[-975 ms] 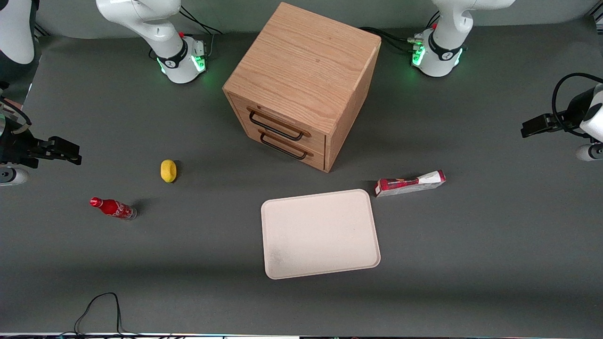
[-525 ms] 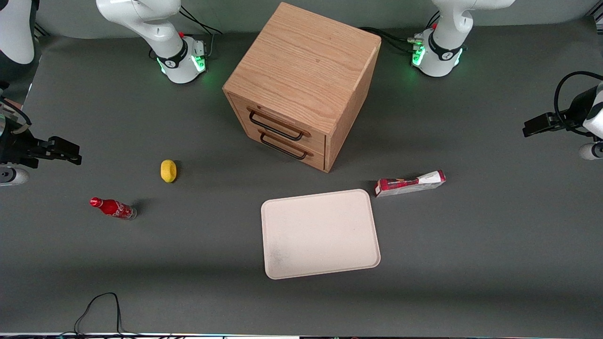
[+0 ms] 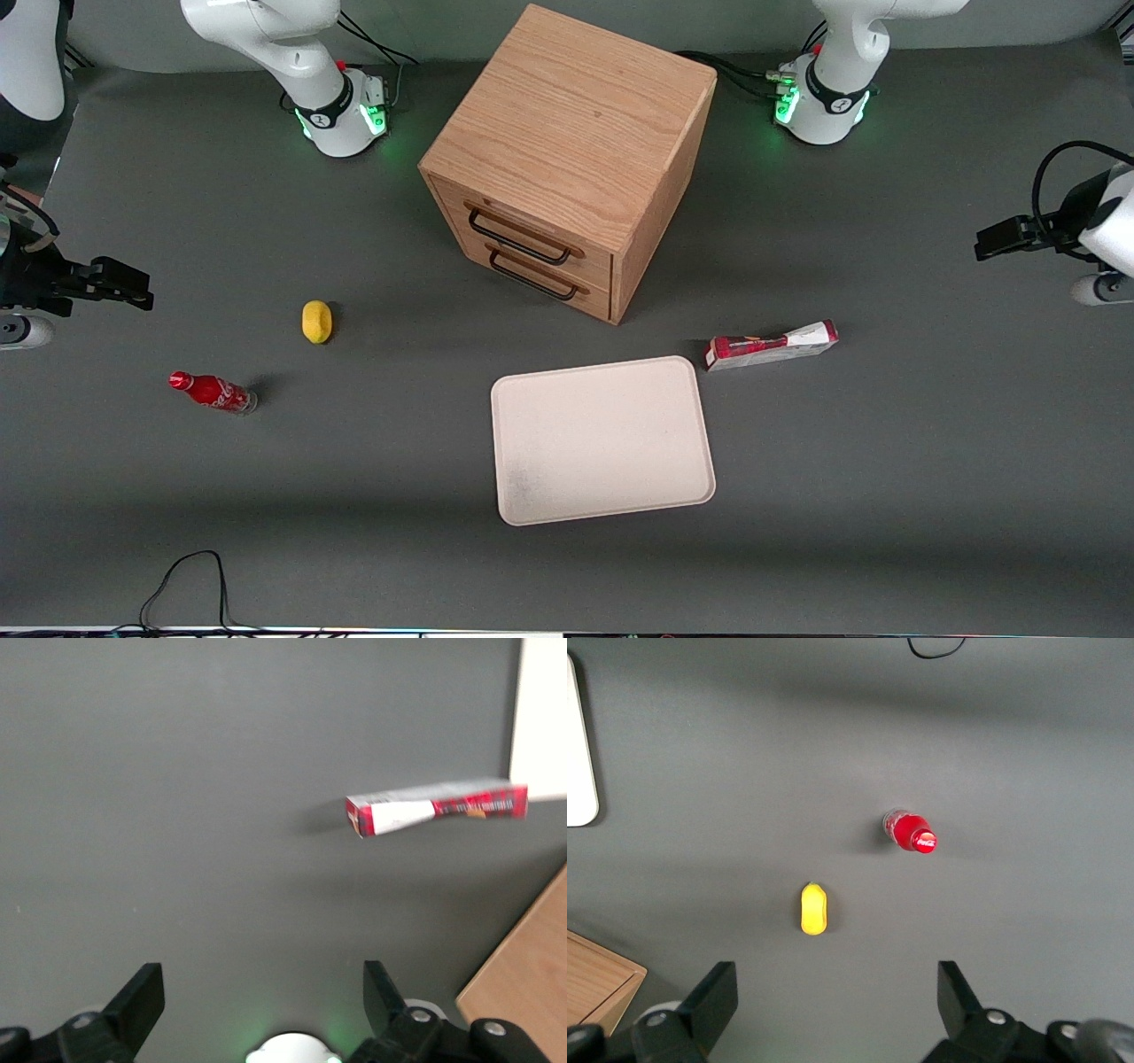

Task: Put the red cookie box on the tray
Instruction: 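Move the open left gripper down over the red plaid cookie box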

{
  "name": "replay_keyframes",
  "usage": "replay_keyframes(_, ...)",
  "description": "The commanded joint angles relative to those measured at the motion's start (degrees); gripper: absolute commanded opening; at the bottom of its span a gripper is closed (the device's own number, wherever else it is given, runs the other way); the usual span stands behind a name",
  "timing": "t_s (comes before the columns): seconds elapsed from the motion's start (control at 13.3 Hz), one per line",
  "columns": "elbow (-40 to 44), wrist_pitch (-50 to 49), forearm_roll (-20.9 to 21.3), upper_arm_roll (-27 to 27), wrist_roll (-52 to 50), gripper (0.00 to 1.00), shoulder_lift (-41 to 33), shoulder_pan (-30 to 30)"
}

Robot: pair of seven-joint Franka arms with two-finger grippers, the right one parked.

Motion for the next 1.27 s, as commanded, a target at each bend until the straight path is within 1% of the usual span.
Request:
replay_keyframes(0.0, -0.2, -0.4, -0.4, 0.3, 17.9, 1.0, 1.1, -1.0)
replay_keyframes(0.07, 0.1, -0.3, -0.4, 0.3, 24.2, 1.0, 1.0, -1.6)
replay_keyframes(0.22, 0.5, -0.9, -0.2, -1.1, 29.1, 1.0, 0.2, -3.4)
replay_keyframes(0.45, 3.4, -2.0, 0.5, -6.4, 39.2, 1.0, 0.1, -4.5)
replay_keyframes(0.6, 3.5, -1.5, -0.2, -8.5, 40.5, 1.0, -0.1, -4.6)
replay_keyframes(0.75, 4.6, 0.0, 0.2, -11.1, 47.9, 1.0, 0.1, -4.7)
replay_keyframes(0.97, 4.2, 2.1, -0.3, -11.3, 49.6, 1.0, 0.3, -4.2)
replay_keyframes(1.2, 2.5, 3.8, 0.2, -11.3, 49.7, 1.0, 1.1, -4.6)
